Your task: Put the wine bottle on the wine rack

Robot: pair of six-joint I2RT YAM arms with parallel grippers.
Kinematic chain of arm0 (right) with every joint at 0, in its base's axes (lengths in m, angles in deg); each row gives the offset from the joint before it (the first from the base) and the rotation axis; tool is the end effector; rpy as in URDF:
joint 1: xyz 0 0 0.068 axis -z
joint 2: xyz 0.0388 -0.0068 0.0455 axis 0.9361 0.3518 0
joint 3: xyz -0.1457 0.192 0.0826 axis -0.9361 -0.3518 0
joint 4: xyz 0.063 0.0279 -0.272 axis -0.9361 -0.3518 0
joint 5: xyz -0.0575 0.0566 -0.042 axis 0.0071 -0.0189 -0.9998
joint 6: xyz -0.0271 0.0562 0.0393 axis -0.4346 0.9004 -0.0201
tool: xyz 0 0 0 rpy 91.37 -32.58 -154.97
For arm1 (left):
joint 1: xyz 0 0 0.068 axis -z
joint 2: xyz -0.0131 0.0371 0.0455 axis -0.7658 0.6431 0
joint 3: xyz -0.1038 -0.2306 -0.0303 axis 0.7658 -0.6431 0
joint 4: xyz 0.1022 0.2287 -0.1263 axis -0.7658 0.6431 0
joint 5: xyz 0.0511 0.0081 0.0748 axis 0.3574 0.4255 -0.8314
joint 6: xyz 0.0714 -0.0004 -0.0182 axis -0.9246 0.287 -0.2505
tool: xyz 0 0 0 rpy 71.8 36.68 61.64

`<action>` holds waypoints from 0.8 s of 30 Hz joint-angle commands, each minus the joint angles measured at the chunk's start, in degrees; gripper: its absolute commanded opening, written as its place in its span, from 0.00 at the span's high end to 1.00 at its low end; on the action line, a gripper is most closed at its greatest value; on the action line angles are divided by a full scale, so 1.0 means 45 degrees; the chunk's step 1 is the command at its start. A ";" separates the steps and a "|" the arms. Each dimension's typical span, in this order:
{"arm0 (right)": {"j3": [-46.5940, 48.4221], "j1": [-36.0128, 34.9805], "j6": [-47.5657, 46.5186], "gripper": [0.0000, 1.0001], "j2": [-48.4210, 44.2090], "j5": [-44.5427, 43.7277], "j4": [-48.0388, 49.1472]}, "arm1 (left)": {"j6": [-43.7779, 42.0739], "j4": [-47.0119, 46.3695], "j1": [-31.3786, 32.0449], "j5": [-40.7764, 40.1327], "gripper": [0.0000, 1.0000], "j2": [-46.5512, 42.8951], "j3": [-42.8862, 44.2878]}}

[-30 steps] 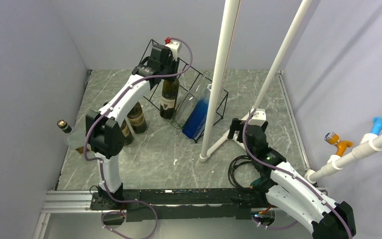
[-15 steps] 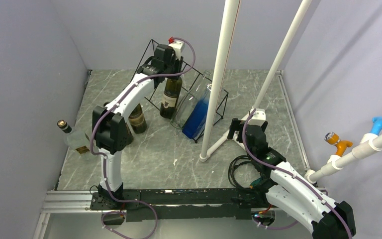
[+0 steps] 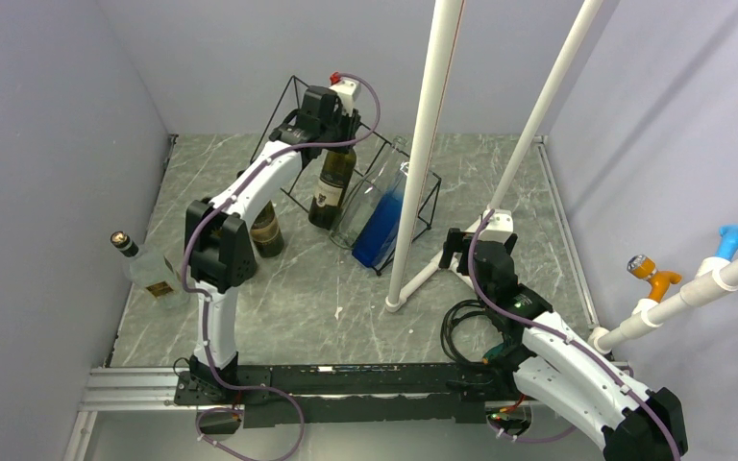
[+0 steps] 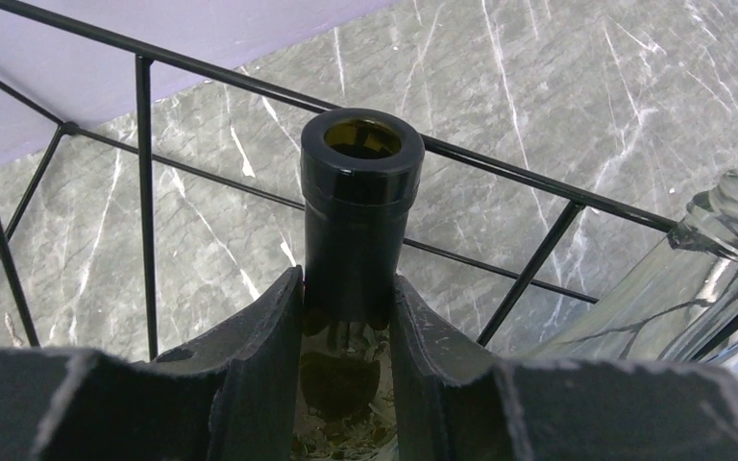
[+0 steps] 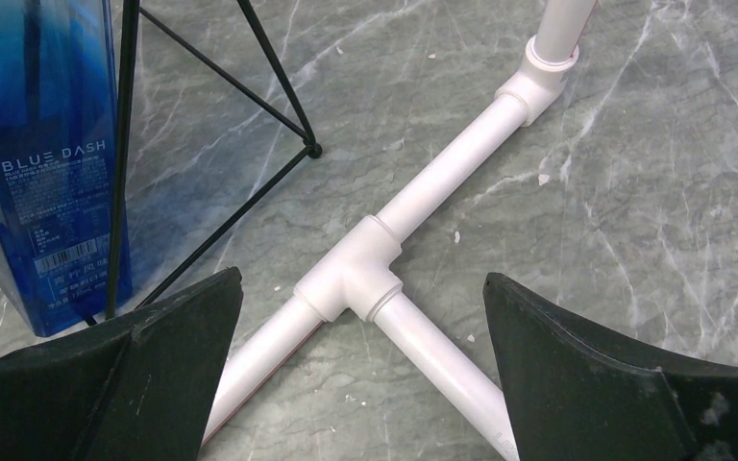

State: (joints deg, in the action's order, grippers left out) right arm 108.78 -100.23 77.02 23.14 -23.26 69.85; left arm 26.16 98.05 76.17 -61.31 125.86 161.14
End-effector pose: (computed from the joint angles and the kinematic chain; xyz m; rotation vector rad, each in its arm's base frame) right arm 0.2114 0.0919 0.2048 0.1276 1.9238 0.0956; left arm 0.4712 -0.2340 0.2987 0.4044 2.0583 -0.3664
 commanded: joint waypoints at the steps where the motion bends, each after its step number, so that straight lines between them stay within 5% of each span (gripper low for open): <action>1: 0.0020 0.0015 -0.0026 0.00 -0.0019 -0.0051 0.0714 | 0.0837 0.0905 0.0077 0.0979 0.81 0.0282 0.0226; 8: 0.0022 0.0015 -0.0020 0.00 -0.0035 -0.0050 0.0694 | 0.1158 0.1162 0.0072 0.1055 0.70 0.0391 0.0389; 17: 0.0002 0.0015 0.0001 0.00 -0.0052 -0.0061 0.0694 | 0.1210 0.1171 0.0062 0.1595 0.39 -0.0204 -0.0008; 24: -0.0007 0.0015 0.0001 0.00 0.0008 -0.0085 0.0675 | 0.1354 0.1203 0.0077 0.1661 0.36 -0.0807 -0.0258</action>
State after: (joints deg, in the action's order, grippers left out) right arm 108.65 -100.23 77.02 23.14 -23.26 70.27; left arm 30.77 100.63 76.20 -55.85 126.61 160.88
